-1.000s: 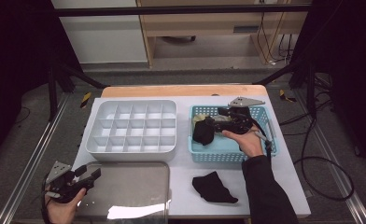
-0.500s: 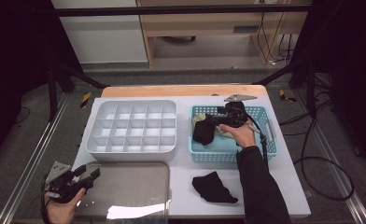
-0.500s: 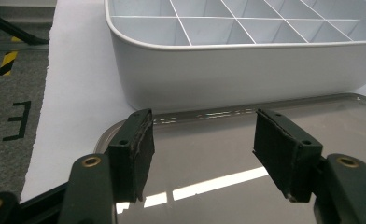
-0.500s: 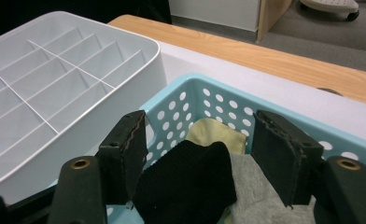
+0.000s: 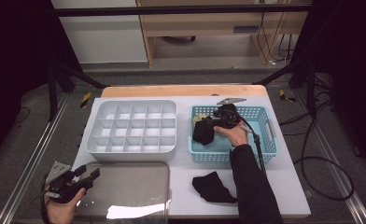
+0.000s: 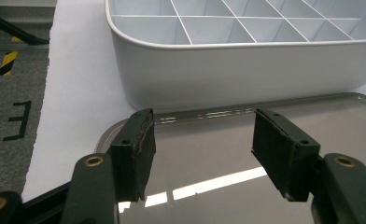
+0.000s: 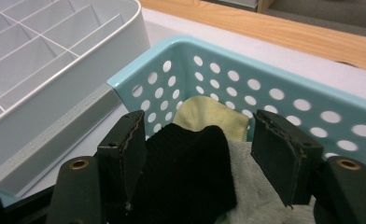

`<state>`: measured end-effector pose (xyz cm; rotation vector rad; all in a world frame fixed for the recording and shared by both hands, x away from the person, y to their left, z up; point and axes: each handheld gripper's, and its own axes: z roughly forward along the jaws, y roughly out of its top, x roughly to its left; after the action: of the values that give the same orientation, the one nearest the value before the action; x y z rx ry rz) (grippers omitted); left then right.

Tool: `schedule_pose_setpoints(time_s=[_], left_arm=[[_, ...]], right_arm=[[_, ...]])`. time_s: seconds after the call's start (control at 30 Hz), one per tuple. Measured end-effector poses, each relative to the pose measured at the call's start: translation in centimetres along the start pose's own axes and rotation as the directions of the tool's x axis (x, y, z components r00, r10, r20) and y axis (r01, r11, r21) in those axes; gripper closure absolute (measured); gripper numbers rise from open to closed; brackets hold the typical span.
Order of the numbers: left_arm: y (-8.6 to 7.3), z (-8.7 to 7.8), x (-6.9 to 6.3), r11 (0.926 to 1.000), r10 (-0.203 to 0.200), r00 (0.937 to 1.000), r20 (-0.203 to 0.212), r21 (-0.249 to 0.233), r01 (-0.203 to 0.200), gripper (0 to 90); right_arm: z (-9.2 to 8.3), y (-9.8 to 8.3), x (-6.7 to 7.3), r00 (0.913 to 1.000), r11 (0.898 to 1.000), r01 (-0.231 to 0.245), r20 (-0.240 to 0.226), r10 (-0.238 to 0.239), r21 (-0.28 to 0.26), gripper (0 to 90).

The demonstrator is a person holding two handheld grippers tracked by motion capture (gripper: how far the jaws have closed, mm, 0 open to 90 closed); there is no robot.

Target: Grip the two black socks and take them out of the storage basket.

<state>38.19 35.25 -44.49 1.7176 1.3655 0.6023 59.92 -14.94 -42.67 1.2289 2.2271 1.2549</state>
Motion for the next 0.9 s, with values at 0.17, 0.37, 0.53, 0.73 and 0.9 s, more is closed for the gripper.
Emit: schedule_pose_setpoints(time_s=[0.17,0.37,0.53,0.73,0.9], left_arm=[[-0.1,0.1,0.0,1.0,-0.002,1.0,0.001,0.006,0.002,39.0],[-0.1,0.1,0.0,1.0,-0.002,1.0,0.001,0.001,0.002,39.9],[-0.1,0.2,-0.1,1.0,0.003,1.0,0.002,0.006,-0.003,40.3],[-0.1,0.1,0.0,1.0,-0.001,1.0,-0.001,0.004,0.001,40.7],[-0.1,0.1,0.0,1.0,-0.001,1.0,-0.001,0.005,0.001,41.0]], right_arm=[[1.0,-0.4,0.0,1.0,1.0,0.004,-0.002,-0.004,0.024,36.4],[1.7,-0.8,0.0,0.9999,0.998,0.001,-0.012,0.0,0.069,45.0],[2.1,-0.9,0.1,0.9999,0.996,0.014,-0.011,-0.014,0.091,57.8],[1.7,-0.8,0.1,0.9999,0.993,0.006,-0.016,-0.004,0.115,82.5],[0.5,-0.2,0.4,0.9989,0.997,-0.002,-0.047,0.006,0.081,84.9]])
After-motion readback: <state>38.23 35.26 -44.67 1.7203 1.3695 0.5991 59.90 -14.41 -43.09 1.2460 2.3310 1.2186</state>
